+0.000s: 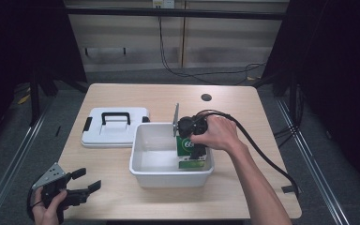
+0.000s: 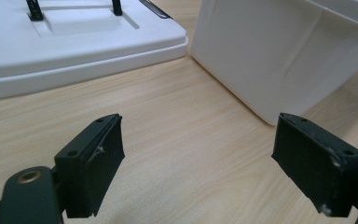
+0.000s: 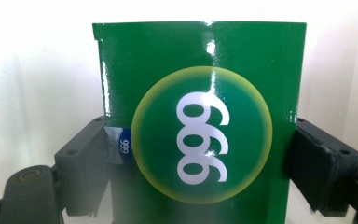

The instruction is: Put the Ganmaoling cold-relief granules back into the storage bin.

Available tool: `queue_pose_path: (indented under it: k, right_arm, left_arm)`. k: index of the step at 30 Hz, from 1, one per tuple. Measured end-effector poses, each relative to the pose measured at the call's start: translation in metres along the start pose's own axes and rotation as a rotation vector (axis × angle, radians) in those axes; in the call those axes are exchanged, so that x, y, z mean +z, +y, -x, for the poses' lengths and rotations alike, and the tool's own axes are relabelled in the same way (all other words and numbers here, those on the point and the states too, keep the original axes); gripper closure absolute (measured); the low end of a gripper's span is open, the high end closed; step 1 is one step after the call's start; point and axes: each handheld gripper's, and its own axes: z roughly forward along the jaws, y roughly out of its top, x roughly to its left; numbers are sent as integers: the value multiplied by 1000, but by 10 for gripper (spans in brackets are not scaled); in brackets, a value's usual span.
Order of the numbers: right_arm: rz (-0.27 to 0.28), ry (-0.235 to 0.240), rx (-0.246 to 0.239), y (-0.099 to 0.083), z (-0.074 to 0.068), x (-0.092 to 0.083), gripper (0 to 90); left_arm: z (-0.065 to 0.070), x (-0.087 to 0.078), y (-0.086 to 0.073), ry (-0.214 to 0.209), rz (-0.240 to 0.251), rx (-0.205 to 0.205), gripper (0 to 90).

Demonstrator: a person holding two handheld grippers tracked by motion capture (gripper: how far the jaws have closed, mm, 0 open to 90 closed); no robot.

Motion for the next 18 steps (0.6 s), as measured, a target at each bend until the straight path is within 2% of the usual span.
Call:
queue_pose_path:
  k: [3, 9, 16, 18]
  right_arm:
    - [-21, -1, -10, 0, 1, 5, 157]
    - [-25, 3, 13, -2, 1, 13, 157]
    - [-44, 8, -1, -2, 2, 25, 156]
    - [-42, 4, 15, -2, 2, 27, 156]
  left_arm:
    - [0, 0, 0, 0, 1, -2, 159]
    - [0, 0, 0, 0, 1, -2, 159]
    - [0, 1, 0, 0, 1, -6, 159]
    - [0, 1, 0, 0, 1, -6, 158]
